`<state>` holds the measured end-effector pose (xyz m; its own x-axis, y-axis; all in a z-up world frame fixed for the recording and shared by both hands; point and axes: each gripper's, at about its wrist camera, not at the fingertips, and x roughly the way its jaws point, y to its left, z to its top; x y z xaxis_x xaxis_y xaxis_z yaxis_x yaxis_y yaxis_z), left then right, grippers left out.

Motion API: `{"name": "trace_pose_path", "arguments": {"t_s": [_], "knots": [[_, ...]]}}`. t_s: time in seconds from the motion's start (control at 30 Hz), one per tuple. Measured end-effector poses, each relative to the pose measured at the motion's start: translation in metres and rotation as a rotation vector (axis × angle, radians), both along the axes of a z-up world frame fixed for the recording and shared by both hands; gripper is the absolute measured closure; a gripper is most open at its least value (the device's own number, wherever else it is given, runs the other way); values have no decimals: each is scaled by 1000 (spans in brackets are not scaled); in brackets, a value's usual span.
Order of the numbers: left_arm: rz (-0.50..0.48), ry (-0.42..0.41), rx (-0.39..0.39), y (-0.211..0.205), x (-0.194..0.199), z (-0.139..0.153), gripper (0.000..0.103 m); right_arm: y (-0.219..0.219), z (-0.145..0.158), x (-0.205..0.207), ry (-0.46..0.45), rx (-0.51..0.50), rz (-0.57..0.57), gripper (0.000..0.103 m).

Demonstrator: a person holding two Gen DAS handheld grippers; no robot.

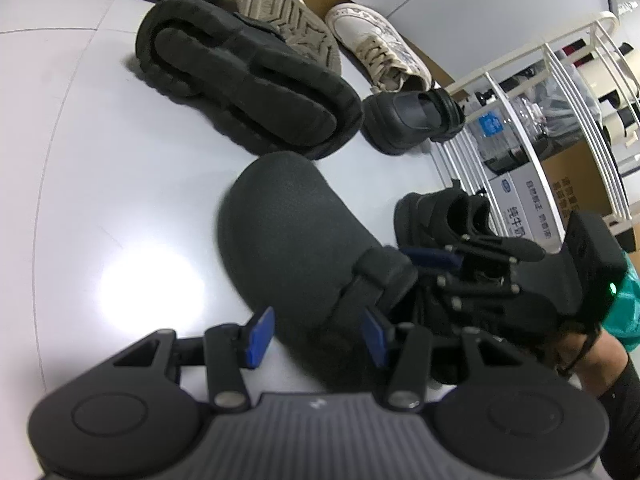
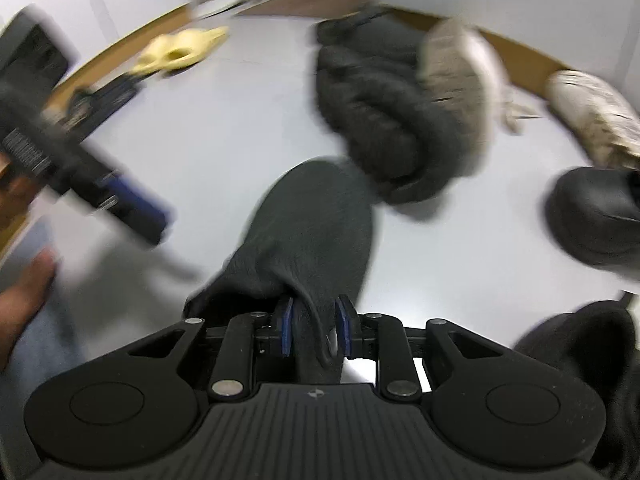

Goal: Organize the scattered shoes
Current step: 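Grasp the grey clog's heel strap with the right tool while the left tool releases it, then lift and turn the grey clog with the right tool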

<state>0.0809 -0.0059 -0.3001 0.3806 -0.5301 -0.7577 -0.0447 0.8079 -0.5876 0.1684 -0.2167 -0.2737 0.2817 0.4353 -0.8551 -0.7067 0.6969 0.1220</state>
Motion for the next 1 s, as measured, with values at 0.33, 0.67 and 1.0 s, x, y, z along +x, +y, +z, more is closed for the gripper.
{"name": "trace_pose_path", "arguments": {"t_s": [0.33,0.67,1.0], "knots": [[20,-1,14,7,1,0,52,-38,13,-10,95,130,-320,30],[46,-4,20,13,3,0,52,-36,1,-29,270,241,-409,30],[64,-2,23,17,5,1,52,-19,-11,-12,304,358,-506,31]]}}
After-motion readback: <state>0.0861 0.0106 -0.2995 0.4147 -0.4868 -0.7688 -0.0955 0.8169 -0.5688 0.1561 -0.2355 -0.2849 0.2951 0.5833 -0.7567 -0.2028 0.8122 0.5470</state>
